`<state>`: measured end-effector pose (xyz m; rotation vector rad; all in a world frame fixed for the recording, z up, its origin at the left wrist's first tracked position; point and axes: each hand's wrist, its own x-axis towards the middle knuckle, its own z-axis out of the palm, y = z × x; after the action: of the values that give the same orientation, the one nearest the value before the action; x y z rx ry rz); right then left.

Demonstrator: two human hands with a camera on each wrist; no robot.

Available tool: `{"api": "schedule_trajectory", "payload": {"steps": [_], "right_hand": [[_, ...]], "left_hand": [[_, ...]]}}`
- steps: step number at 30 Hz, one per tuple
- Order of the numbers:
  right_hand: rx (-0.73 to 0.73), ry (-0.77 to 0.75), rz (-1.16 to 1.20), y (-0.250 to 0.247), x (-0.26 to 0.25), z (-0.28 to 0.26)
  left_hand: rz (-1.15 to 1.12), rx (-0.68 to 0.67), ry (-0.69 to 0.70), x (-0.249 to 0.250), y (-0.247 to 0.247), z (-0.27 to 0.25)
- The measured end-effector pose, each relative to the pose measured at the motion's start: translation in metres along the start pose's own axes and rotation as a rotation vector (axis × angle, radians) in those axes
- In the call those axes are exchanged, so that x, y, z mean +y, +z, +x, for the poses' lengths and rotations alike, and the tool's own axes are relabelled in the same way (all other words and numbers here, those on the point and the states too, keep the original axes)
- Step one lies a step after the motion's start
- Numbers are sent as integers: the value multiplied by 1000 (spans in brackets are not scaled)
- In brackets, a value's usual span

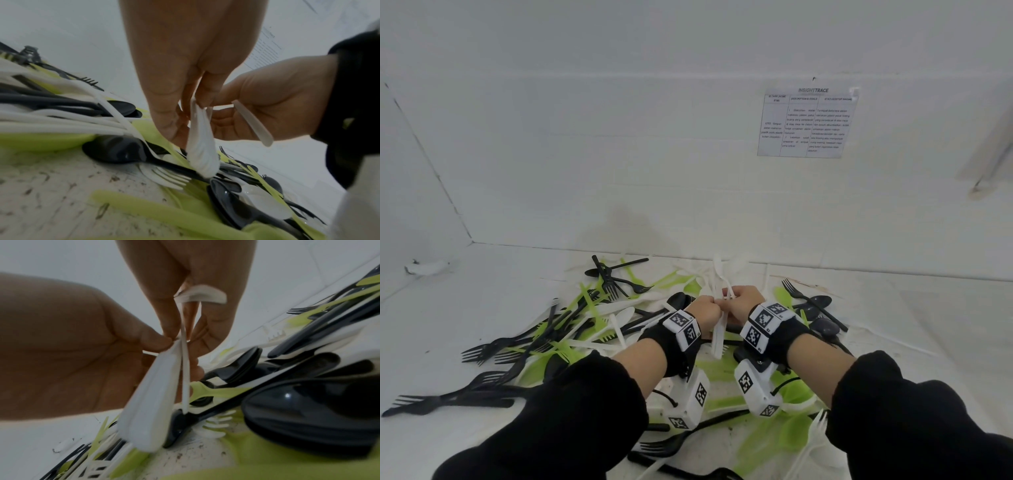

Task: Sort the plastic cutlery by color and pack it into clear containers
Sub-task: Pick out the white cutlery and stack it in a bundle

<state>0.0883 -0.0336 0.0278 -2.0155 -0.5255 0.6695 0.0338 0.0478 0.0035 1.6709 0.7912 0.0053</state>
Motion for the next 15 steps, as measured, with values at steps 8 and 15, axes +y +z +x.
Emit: {"api": "schedule_trajectory", "payload": {"steps": [8,15], "right_hand": [[2,-14,10,3,0,-4],[-58,-61,-100,5,-5,-2]], "left_hand": [[-201,19,3,5,7,-10],[-154,-11,-52,4,6,-6]]}}
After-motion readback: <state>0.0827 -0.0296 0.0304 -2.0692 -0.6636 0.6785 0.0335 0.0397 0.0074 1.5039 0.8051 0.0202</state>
